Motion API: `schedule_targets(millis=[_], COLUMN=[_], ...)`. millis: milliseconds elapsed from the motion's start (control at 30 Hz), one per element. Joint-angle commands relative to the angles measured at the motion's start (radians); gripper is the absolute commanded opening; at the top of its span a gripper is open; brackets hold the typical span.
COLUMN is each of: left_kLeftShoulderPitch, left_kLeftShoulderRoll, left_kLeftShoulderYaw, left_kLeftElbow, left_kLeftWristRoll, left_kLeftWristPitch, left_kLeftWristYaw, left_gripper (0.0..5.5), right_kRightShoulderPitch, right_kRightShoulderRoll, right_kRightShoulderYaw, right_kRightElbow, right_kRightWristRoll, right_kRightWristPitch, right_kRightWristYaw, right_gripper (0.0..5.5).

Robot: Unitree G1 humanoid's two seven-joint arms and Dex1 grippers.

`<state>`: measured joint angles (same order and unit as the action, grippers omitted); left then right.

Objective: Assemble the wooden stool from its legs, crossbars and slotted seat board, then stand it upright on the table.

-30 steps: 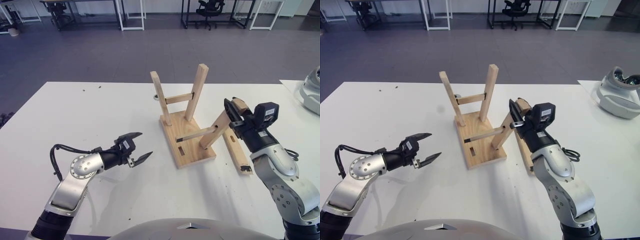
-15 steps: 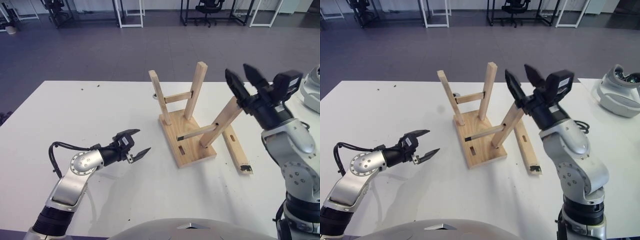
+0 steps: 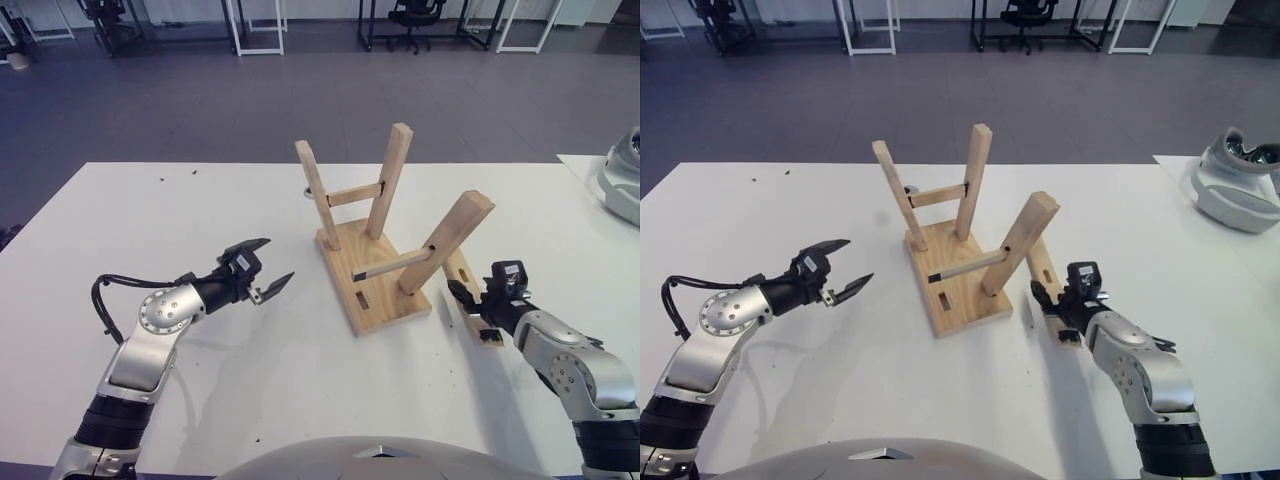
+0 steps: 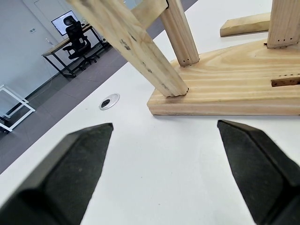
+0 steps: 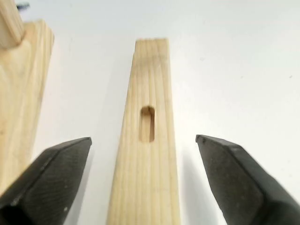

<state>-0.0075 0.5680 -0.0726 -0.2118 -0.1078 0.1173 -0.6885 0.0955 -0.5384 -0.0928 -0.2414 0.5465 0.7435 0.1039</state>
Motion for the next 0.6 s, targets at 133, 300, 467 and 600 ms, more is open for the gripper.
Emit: schedule_targets(millis=[133,300,467,600], left_kLeftShoulderPitch=[-0.026,-0.114,-0.379,-0.666], left_kLeftShoulderRoll=[-0.015,-0.061,-0.187,-0.330], left_kLeftShoulderYaw=[0.015,0.087,0.190,0.250], left_kLeftElbow=[-0.001,-0.045,-0.113,-0.067], left_kLeftWristRoll=[-0.006,-0.098,-0.412,-0.728], left_kLeftWristPitch=[-0.003,0.045,0.213,0.361], left_kLeftWristYaw=[0.015,0.049,0.133,0.245], left_gripper=[4.09,4.09,4.09,4.09], right_kRightShoulderPitch=[0.004,-0.065,-0.353,-0.700], right_kRightShoulderRoll=[-0.019,0.007,-0.128,-0.118], right_kRightShoulderYaw=[0.030,-0.020,-0.065,0.145], right_kRightElbow=[0.023,0.046,0.068,-0.020], right_kRightWristRoll=[-0.109,-0.151,-0.344,-0.406], right_kRightWristPitch=[0.069,0.006,-0.428,-0.713], right_kRightWristYaw=[0.020,0.031,0.106,0.377], right_gripper=[3.36,2.35,2.07,2.07])
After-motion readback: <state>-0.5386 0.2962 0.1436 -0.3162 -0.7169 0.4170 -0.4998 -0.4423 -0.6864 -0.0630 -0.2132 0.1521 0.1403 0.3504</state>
